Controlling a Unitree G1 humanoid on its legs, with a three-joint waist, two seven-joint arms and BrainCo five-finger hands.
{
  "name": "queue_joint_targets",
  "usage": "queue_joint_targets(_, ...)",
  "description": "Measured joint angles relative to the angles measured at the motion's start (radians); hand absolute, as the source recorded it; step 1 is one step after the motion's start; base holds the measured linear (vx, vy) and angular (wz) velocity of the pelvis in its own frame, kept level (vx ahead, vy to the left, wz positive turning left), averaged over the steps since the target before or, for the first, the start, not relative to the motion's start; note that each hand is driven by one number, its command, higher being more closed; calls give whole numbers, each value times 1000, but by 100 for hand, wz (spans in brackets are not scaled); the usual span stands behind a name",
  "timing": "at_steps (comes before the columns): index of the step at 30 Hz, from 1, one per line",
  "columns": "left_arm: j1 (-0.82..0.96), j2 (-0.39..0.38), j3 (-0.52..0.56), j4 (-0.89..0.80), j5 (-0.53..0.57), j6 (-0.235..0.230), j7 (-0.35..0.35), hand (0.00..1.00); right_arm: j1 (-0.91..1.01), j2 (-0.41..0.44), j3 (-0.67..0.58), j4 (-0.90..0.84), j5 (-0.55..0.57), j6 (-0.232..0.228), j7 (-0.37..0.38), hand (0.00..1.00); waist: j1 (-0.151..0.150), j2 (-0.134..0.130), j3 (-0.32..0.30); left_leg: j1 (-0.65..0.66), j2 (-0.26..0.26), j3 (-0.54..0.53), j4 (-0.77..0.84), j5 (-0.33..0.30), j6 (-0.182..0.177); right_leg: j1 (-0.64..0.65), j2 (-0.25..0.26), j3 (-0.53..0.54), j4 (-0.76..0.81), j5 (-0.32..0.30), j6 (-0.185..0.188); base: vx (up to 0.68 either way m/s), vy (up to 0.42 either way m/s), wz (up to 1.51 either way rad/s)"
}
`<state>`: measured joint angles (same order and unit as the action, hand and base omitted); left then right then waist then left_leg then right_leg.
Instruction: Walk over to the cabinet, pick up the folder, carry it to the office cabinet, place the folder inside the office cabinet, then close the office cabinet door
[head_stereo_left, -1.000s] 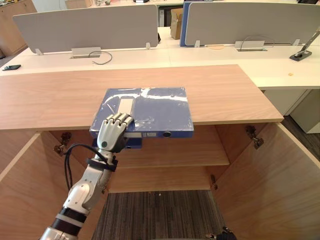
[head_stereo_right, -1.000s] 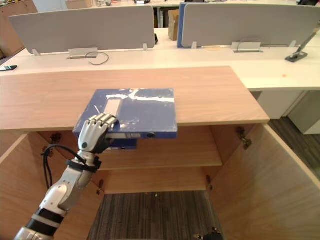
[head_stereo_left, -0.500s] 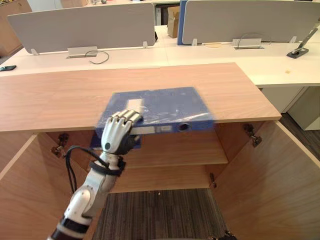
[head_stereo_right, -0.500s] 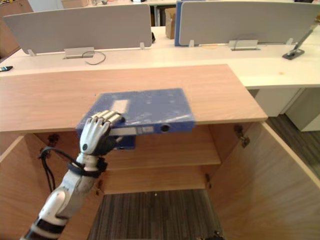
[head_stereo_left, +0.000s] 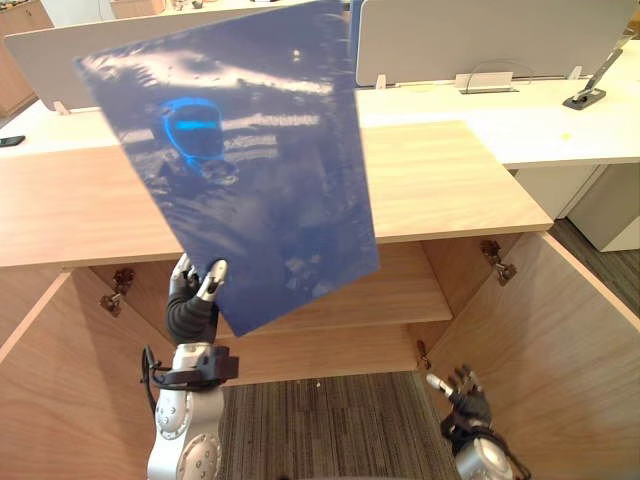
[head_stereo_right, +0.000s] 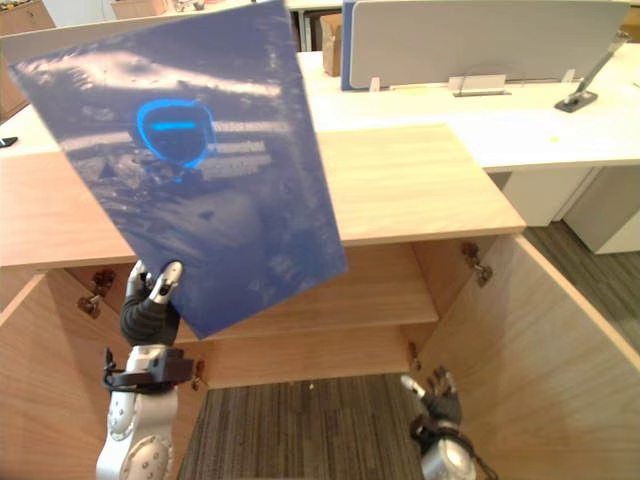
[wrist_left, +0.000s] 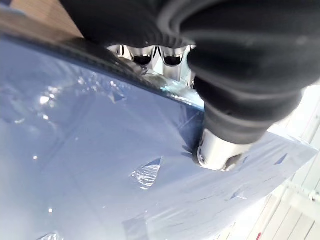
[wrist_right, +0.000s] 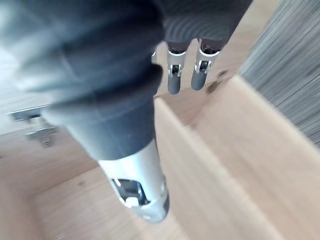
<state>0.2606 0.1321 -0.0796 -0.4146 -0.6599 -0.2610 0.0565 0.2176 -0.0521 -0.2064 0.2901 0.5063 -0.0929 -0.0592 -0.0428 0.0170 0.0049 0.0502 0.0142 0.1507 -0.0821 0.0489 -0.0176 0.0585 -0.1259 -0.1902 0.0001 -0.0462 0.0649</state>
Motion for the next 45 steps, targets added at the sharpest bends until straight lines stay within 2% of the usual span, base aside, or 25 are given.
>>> queue_joint_targets(5,0,-14,38,3,-38,11,-57,100,0,19,-11,-255,61,-47,31,0,-4,-3,2,3,1,0,0,0,0,2,0,0,0,0,0,-28,-1,0)
queue_joint_targets(9,-6,-20,74,37,4,18,-74,100,-34,23,-10,-396,62,-51,47,0,-4,-9,5,6,1,0,0,0,0,5,1,0,1,0,0,-34,-2,0)
queue_joint_targets(13,-18,-20,78,131,22,40,-76,100,-128,4,9,-450,72,-51,84,0,-5,-15,10,15,2,1,1,0,0,12,2,1,1,0,0,-27,-1,0)
queue_joint_targets(16,-28,-21,73,180,27,52,-77,100,-212,-40,65,-464,156,-52,131,0,-2,-29,17,16,4,2,1,0,0,13,4,2,1,0,0,-38,-7,-1)
queue_joint_targets(21,-54,-19,42,204,27,64,-87,100,-346,-103,161,-460,300,-52,182,0,7,-36,21,15,4,1,1,0,0,13,4,2,1,1,0,-7,-1,0)
queue_joint_targets(25,-69,-18,18,212,30,64,-87,100,-442,-159,200,-421,305,-48,189,0,10,-36,21,16,5,-1,1,0,0,17,4,2,6,1,0,0,0,0)
queue_joint_targets(30,-75,-8,-40,235,31,64,-90,100,-552,-223,275,-269,338,-36,187,0,16,-36,21,18,5,-3,1,3,2,20,4,2,10,1,0,0,0,0)
queue_joint_targets(36,-80,25,-102,261,27,64,-96,100,-683,-259,367,-55,363,-5,183,0,28,-36,21,15,9,-10,1,11,2,19,8,1,12,1,0,0,0,0)
queue_joint_targets(40,-80,34,-105,268,22,64,-96,100,-740,-282,415,-10,371,19,190,0,32,-38,18,1,11,-18,1,18,2,5,11,-1,16,1,-1,-3,0,3)
queue_joint_targets(45,-78,53,-110,273,12,56,-100,100,-779,-339,486,-10,331,44,257,0,34,-51,13,0,12,-23,1,20,2,6,12,-1,16,1,-1,-9,0,1)
